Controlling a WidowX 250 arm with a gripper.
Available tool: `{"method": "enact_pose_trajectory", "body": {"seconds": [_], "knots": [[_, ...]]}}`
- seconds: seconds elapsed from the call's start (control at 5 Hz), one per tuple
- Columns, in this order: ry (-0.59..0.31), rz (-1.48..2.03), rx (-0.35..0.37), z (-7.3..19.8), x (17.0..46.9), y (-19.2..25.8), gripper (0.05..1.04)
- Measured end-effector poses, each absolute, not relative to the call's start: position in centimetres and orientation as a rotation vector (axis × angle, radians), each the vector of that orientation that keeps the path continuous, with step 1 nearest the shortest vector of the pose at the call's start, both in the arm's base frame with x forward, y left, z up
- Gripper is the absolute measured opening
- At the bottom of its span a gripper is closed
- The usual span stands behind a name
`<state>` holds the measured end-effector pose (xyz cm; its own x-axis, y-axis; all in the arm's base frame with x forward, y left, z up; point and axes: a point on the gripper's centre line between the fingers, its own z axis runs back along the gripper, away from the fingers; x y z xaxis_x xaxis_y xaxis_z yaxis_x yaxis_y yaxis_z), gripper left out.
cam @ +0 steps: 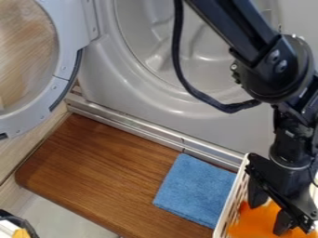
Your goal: Put yellow cloth in basket
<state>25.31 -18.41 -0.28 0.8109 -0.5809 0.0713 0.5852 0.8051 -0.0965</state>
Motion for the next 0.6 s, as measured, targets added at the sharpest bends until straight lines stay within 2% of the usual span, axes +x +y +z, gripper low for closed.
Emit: {"method": "enact_pose_trajectory", "body": {"seconds": [0.2, 0.4, 0.6], "knots": [[-0.053, -0.607, -0.095, 0.3, 25.6, -18.0, 1.007], [-0.079, -0.560, -0.069, 1.6, 25.9, -17.5, 1.001], [-0.099, -0.390, 0.022, 3.0, 26.4, -14.5, 1.001]]}}
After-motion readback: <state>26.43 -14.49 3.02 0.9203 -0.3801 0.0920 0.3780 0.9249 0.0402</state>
